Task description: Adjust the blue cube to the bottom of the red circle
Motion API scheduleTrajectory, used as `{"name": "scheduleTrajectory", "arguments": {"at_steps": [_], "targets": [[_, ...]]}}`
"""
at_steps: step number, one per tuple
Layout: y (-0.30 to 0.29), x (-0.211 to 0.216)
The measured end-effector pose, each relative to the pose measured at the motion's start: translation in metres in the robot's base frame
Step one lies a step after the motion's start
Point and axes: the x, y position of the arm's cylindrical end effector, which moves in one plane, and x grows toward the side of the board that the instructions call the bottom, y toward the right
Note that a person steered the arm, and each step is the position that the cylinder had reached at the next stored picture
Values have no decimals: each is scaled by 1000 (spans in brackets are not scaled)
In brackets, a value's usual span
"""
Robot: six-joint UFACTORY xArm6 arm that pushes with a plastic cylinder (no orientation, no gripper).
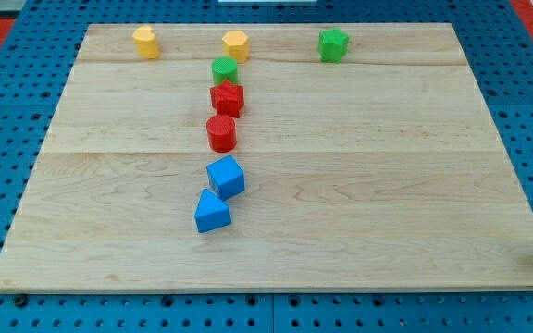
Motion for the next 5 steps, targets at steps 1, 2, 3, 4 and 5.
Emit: {"name": "scheduleTrajectory", "arguments": {"at_steps": [1, 2, 3, 4, 5], "targets": [[0, 0], [-15, -9], [-108, -36], [-203, -68], [-276, -75]]}}
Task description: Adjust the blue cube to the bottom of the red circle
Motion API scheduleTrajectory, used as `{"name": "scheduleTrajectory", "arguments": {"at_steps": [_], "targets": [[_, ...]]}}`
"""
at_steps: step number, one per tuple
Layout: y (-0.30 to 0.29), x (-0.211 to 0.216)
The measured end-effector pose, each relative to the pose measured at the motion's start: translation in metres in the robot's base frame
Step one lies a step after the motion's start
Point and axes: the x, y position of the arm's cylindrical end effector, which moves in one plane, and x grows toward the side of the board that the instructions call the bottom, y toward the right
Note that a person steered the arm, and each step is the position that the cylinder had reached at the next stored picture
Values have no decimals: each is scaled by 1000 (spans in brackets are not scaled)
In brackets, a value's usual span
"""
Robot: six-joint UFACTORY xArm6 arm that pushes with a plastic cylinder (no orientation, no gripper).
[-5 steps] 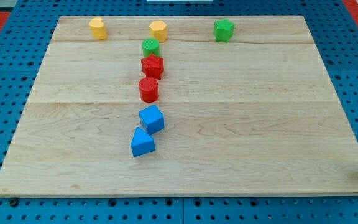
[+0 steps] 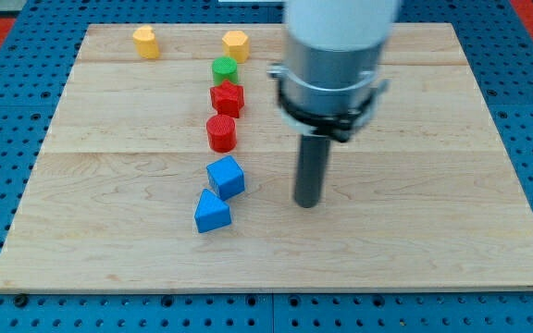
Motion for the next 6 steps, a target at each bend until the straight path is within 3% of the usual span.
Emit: {"name": "scheduleTrajectory", "arguments": {"at_steps": [1, 4, 6], "targets": [[-46, -4], [-70, -12], [79, -9]]}}
